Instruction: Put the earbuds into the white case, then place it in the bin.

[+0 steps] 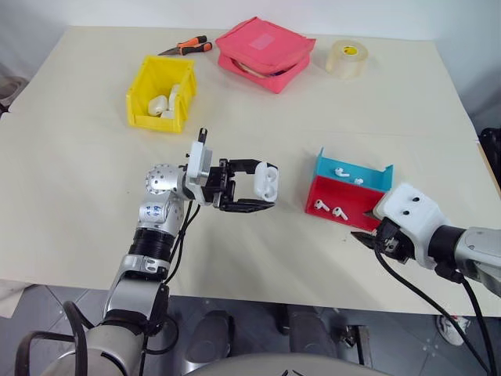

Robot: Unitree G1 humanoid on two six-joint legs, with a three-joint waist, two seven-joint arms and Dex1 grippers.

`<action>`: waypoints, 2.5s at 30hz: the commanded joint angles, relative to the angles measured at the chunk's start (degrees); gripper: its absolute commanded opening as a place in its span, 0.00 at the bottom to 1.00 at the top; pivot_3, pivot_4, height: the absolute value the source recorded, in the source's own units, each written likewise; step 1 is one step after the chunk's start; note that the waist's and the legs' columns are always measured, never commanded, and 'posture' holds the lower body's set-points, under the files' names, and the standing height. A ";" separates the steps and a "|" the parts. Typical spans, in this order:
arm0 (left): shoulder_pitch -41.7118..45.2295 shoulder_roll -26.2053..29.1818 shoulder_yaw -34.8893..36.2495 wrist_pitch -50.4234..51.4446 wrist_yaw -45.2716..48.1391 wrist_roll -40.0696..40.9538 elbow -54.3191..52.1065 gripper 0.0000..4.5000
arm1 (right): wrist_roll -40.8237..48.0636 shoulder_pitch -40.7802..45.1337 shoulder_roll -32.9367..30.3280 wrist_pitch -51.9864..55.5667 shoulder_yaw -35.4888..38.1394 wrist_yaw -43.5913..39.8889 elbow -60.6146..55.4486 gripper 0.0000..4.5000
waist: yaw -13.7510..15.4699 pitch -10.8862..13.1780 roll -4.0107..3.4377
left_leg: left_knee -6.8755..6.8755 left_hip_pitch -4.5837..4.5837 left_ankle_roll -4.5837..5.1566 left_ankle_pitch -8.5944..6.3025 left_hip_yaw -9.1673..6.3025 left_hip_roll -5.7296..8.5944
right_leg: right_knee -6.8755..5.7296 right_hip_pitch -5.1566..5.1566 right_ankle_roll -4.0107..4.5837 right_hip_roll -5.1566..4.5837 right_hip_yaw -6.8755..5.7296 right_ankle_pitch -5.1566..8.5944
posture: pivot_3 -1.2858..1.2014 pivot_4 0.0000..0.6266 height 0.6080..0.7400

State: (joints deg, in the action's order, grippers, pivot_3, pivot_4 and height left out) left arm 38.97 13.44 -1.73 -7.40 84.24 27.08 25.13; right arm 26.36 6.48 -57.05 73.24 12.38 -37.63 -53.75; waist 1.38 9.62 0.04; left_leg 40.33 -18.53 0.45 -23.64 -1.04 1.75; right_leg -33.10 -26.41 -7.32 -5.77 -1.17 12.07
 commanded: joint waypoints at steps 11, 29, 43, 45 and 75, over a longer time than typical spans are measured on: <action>-8.33 2.60 -2.59 4.43 -5.23 -1.10 -12.83 0.62 | -1.84 17.88 -0.43 2.69 -19.35 4.16 12.61 0.52 | 0.02 0.00 0.00 | -0.01 -0.10 0.02 -0.01 -0.12 -0.01 | 0.16 -0.07 -0.03 0.00 0.03 -0.04 | 0.52 0.24 1.00; -11.06 4.09 -3.99 4.45 -8.26 -1.49 -18.16 0.62 | -3.95 24.39 -0.22 2.94 -26.97 2.26 21.56 0.52 | -0.02 0.00 0.00 | -0.01 -0.14 0.04 -0.03 -0.09 -0.01 | 0.21 -0.10 -0.08 -0.01 0.04 -0.08 | 0.52 0.24 1.00; -11.32 4.33 -4.17 4.28 -9.24 -1.75 -18.26 0.62 | -2.46 25.74 4.94 10.18 -25.27 3.61 24.38 0.52 | -0.02 0.00 0.00 | 0.00 -0.13 0.04 -0.02 -0.09 -0.02 | 0.21 -0.09 -0.08 -0.01 0.04 -0.09 | 0.52 0.24 1.00; -11.30 4.36 -4.20 4.27 -9.36 -1.73 -18.25 0.62 | -2.43 26.06 5.63 11.04 -25.15 3.86 24.68 0.52 | -0.04 0.00 0.00 | 0.00 -0.13 0.04 -0.03 -0.10 -0.02 | 0.21 -0.09 -0.08 -0.01 0.03 -0.09 | 0.52 0.24 1.00; -9.88 4.20 -4.43 4.00 -7.83 -1.07 -15.98 0.62 | -2.16 22.82 2.52 3.56 -21.87 2.14 21.19 0.10 | 0.10 -0.01 0.00 | 0.08 -0.21 0.05 -0.03 -0.09 0.00 | 0.26 -0.09 -0.08 -0.01 -0.02 -0.15 | 0.52 0.24 1.00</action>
State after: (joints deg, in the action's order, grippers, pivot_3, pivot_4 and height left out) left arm 28.13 17.89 -5.98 -2.58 75.69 25.21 9.80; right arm 24.03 29.66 -53.26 79.01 -12.55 -34.48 -29.77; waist 1.48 9.61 0.04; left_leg 40.42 -18.79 0.50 -23.67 -1.12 1.76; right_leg -32.81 -26.51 -7.40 -5.79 -1.20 11.92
